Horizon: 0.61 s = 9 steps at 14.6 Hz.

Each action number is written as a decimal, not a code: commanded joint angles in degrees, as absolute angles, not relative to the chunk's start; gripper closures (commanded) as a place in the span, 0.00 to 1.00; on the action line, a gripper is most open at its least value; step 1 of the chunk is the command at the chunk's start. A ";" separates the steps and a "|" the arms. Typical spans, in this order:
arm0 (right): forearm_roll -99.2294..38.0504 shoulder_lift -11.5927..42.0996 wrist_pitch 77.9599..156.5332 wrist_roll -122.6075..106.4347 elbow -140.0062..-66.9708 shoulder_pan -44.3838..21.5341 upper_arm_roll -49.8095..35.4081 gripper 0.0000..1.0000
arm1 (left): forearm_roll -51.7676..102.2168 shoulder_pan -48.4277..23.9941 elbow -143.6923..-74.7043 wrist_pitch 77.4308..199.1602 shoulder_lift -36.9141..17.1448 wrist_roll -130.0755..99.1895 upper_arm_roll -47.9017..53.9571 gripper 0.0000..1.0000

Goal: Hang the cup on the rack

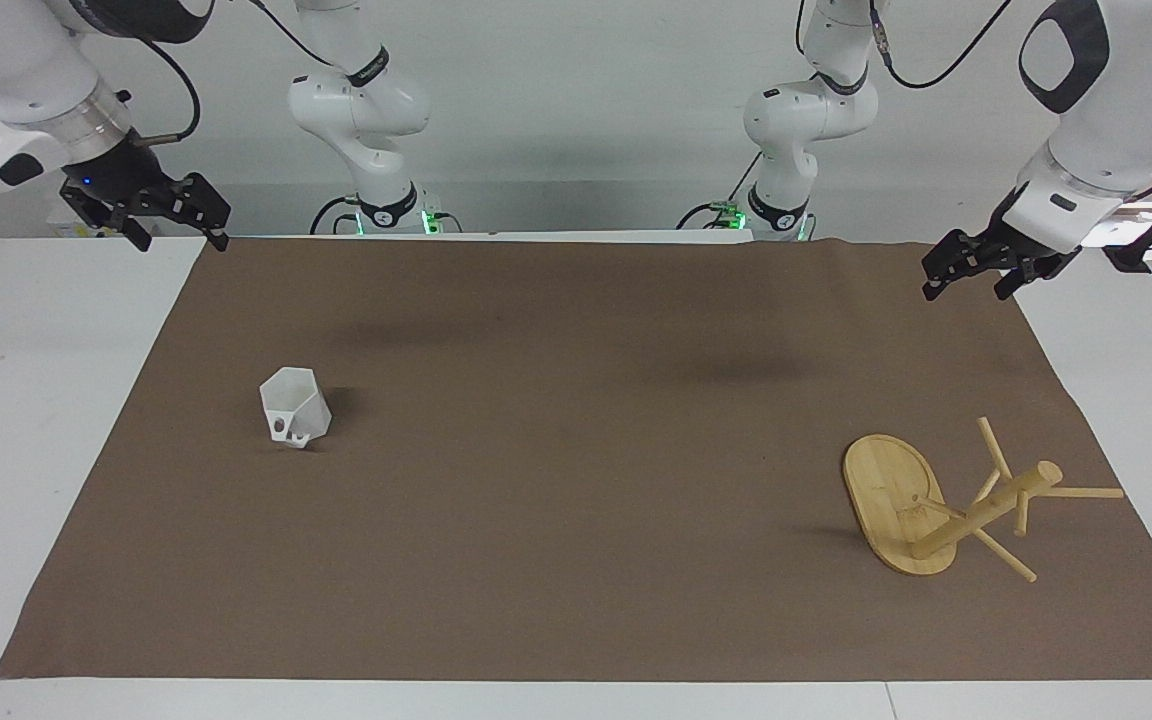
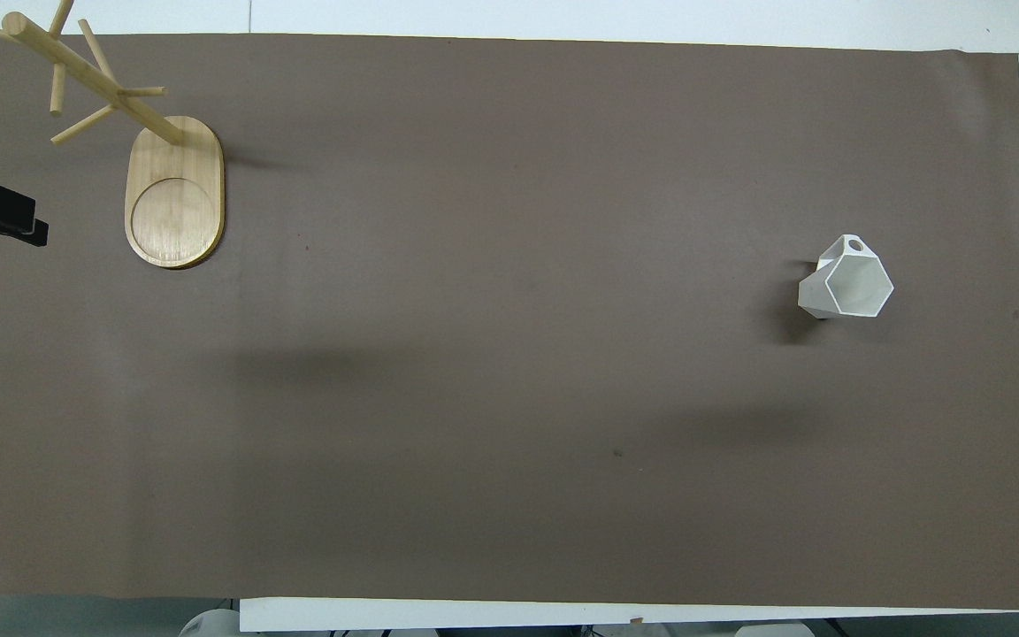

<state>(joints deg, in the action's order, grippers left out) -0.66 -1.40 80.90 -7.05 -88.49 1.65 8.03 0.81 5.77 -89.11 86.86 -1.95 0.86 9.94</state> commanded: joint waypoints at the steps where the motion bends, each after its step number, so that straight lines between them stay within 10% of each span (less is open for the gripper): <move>1: 0.70 -1.05 82.09 -5.89 -88.07 1.41 7.82 0.00 | 0.18 6.68 -90.26 86.31 -0.70 0.97 10.55 0.00; 9: -0.44 -2.11 83.83 -27.35 -90.87 2.81 8.08 0.00 | 0.18 6.68 -90.26 86.31 -0.70 0.97 10.55 0.00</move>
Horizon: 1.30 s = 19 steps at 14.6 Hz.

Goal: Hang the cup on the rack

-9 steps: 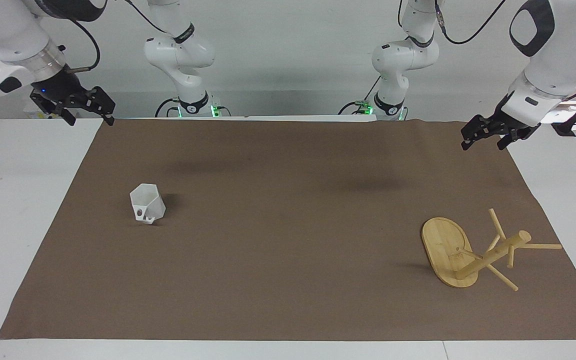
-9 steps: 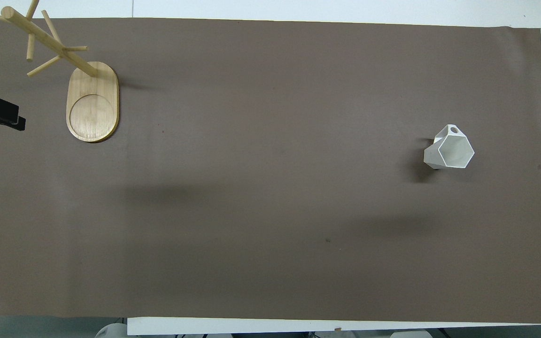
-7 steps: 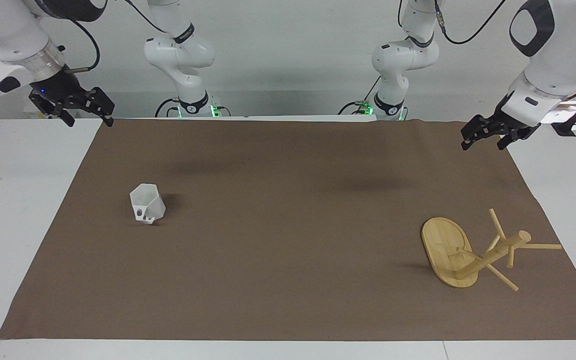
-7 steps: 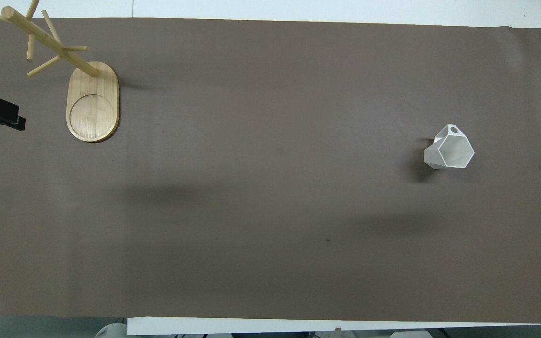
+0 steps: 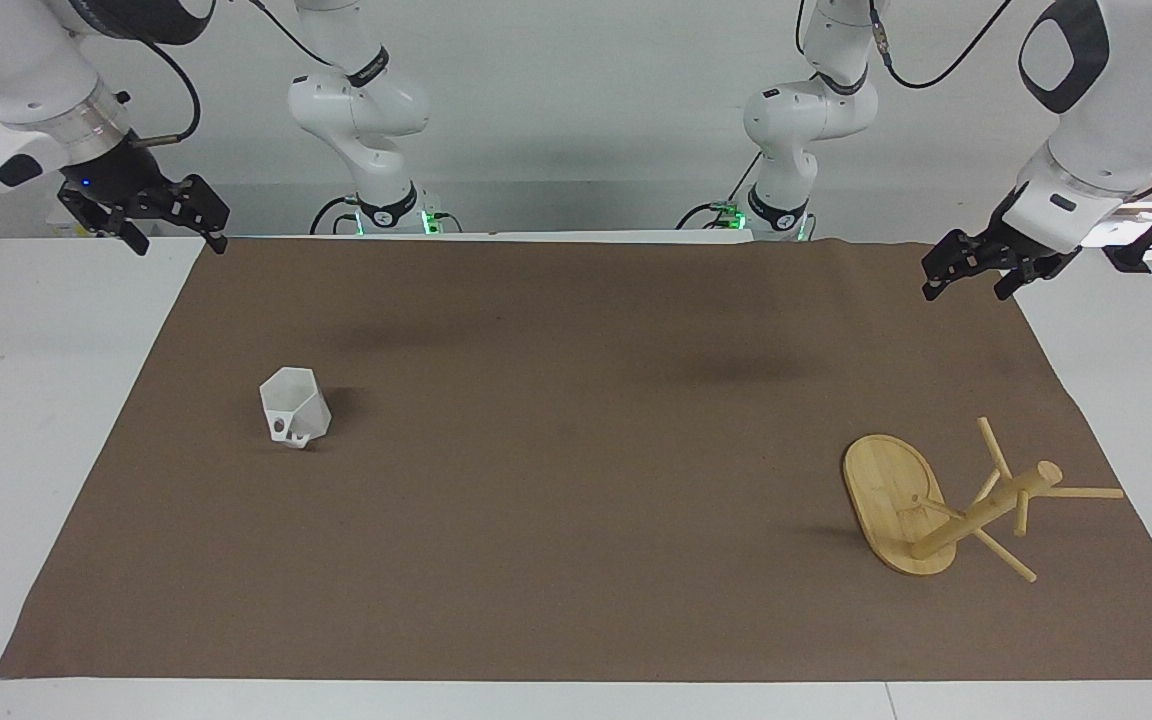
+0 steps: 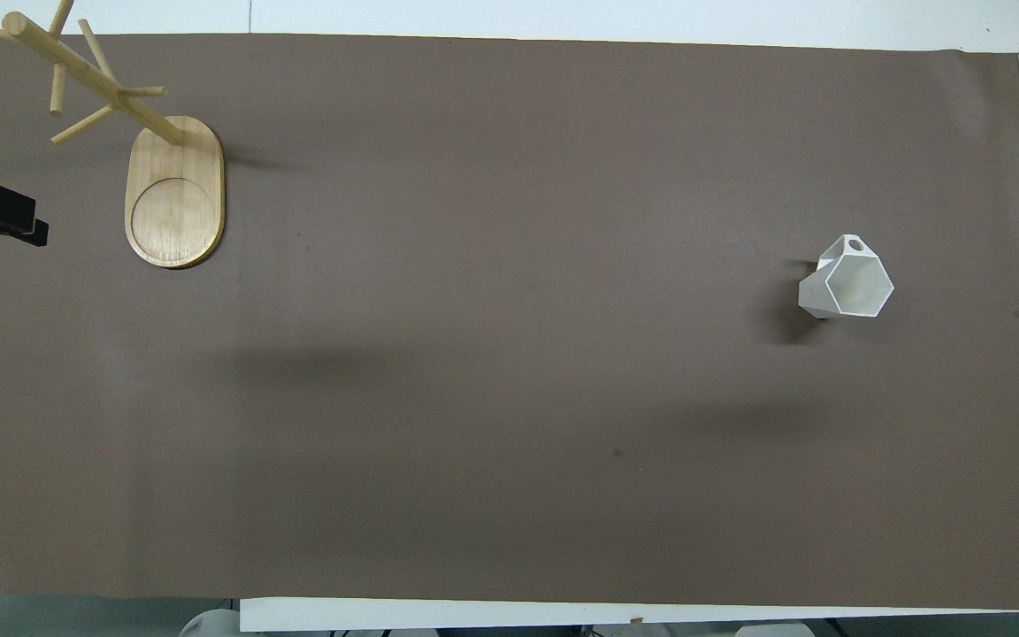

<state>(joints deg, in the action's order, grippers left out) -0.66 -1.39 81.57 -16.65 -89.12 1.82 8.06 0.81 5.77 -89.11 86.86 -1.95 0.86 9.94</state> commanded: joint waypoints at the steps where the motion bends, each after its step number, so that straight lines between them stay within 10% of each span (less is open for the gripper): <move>1: -1.14 -2.37 85.33 -33.42 -92.53 4.47 8.09 0.00 | 0.18 6.68 -90.26 86.31 -0.62 0.97 10.55 0.00; 19: -51.40 30.67 80.51 -139.16 -98.33 32.96 7.91 0.00 | 0.18 6.68 -90.26 86.31 -0.62 0.97 10.55 0.00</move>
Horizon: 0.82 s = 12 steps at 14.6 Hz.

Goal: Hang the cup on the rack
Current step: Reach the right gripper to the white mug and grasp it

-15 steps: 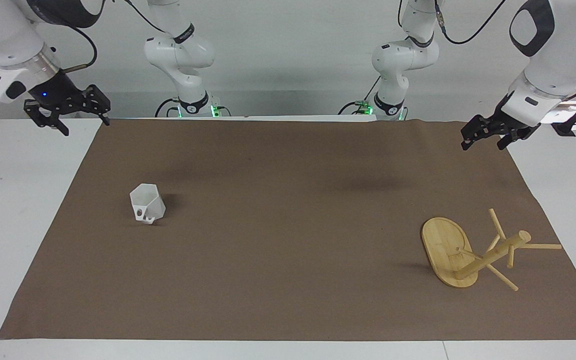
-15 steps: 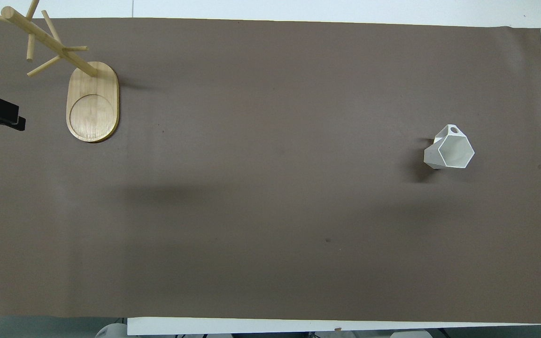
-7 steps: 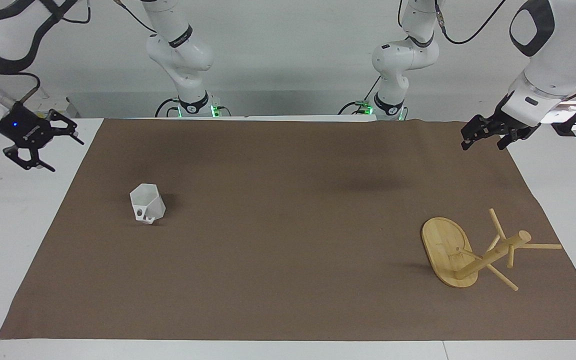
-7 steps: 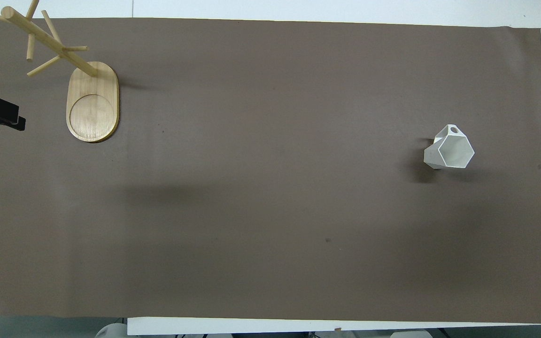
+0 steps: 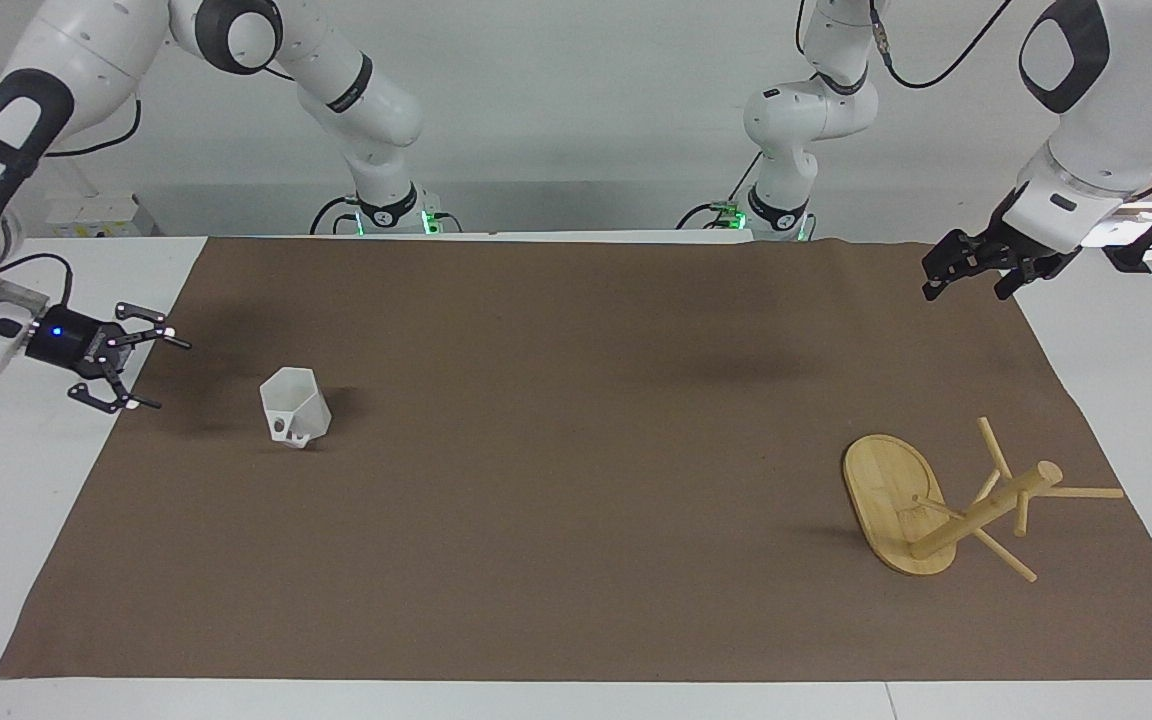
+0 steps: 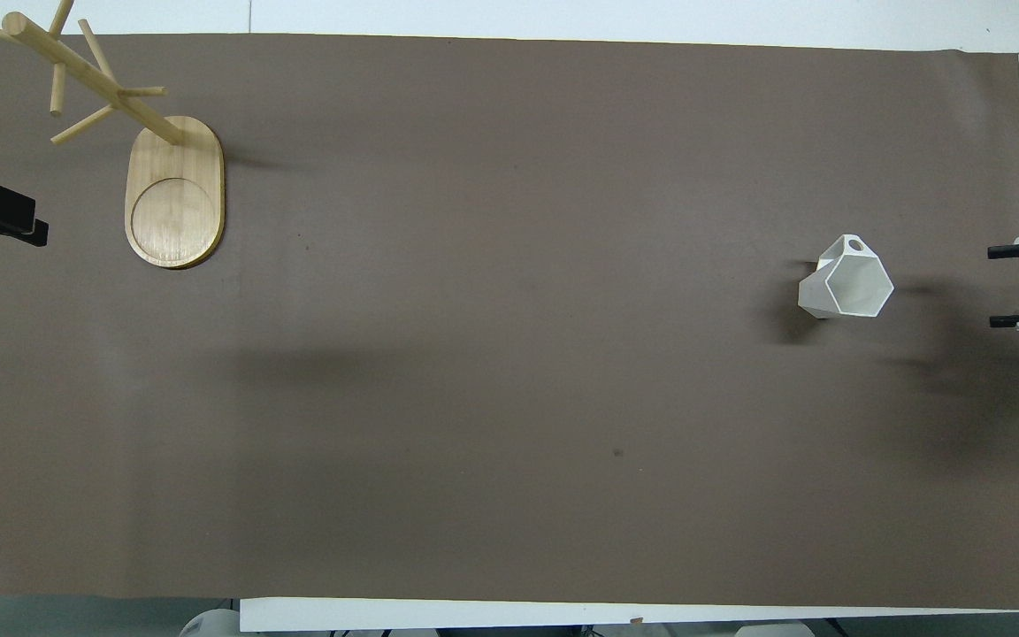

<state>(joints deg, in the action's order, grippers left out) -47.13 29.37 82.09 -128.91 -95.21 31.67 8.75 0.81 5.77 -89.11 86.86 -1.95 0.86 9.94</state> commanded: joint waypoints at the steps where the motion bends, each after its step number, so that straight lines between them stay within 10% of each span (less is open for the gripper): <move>1: -52.90 31.28 80.25 -143.66 -100.00 32.87 7.91 0.00 | 0.18 6.68 -90.26 86.31 -0.70 0.97 10.55 0.00; 12: -61.87 35.60 81.91 -153.90 -104.15 27.25 7.65 0.00 | 0.17 6.68 -90.26 86.31 -0.70 0.97 10.55 0.00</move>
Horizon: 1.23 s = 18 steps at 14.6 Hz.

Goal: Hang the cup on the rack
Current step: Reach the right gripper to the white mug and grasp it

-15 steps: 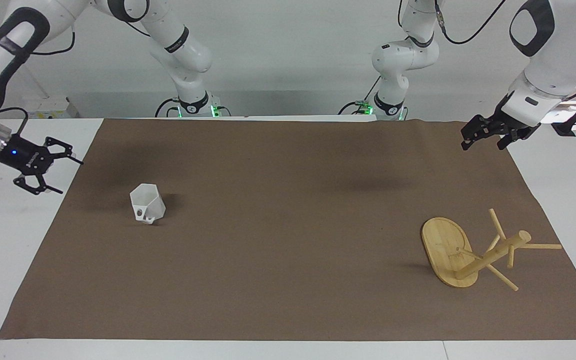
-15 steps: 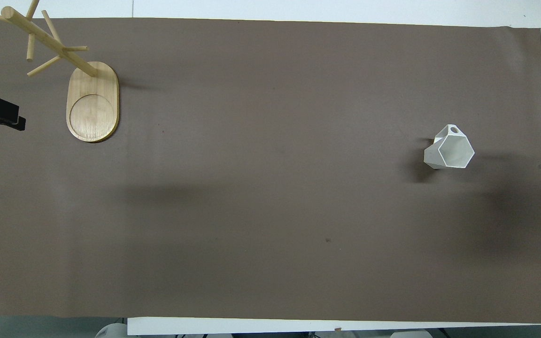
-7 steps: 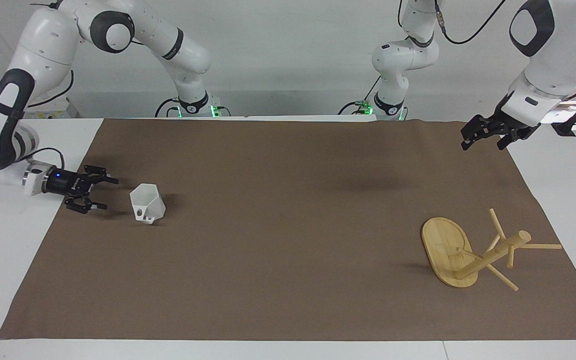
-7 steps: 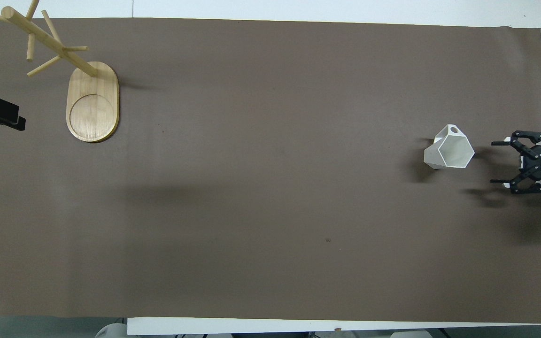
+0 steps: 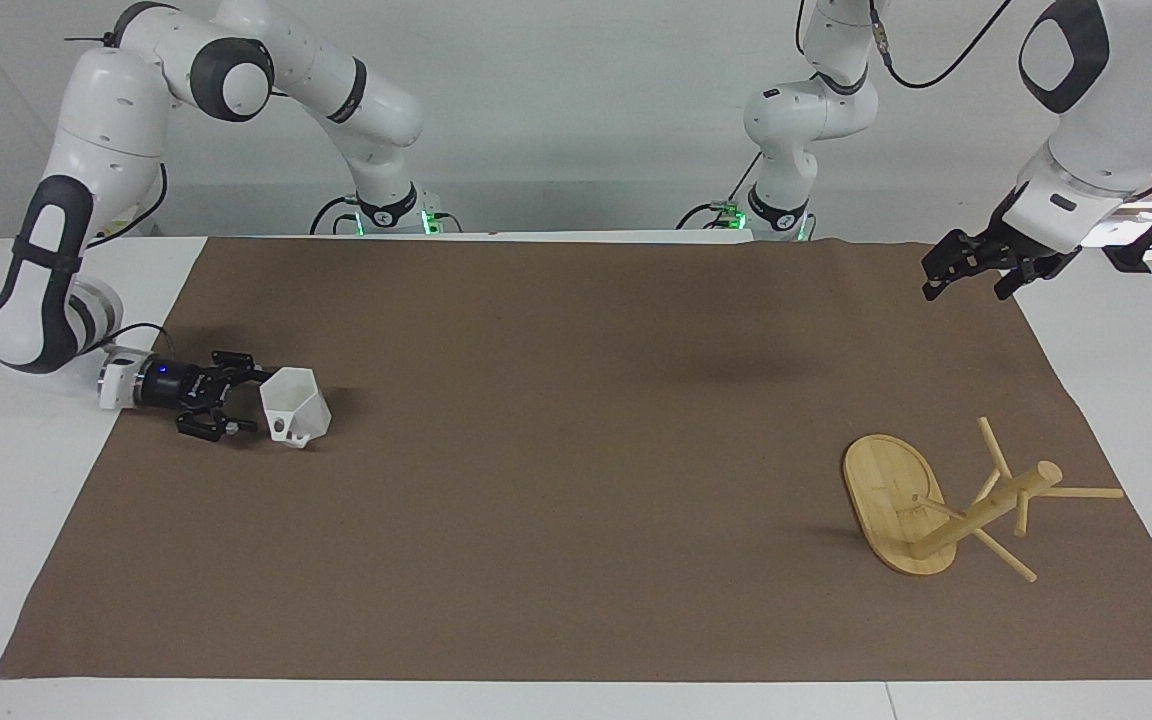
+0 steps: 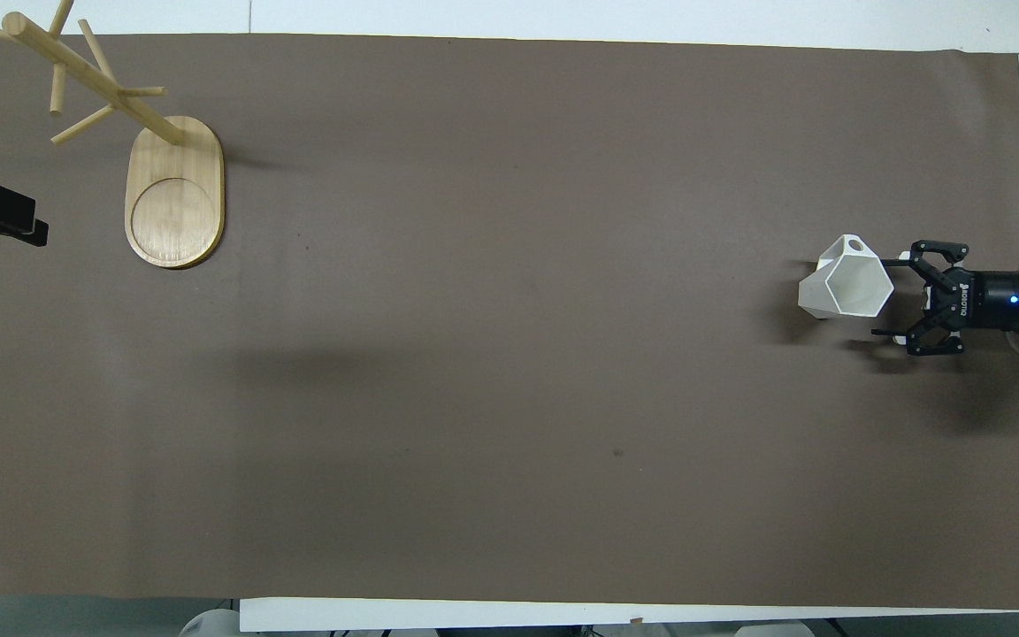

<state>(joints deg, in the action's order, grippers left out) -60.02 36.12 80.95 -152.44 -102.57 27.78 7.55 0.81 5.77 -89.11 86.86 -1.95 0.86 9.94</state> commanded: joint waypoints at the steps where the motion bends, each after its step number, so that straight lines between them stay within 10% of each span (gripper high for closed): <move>1: -61.96 35.60 82.26 -153.90 -104.67 26.64 7.65 0.00 | 0.18 6.68 -90.26 86.31 -0.70 0.88 10.55 0.00; 18: -63.72 34.80 83.67 -155.66 -108.63 23.64 7.56 0.00 | 0.18 6.68 -90.26 86.31 -0.62 0.97 10.55 0.00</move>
<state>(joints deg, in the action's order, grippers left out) -61.91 36.02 83.52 -154.10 -106.76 23.71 7.51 0.81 5.77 -89.11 86.86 -1.95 0.86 9.94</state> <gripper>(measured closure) 0.000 0.000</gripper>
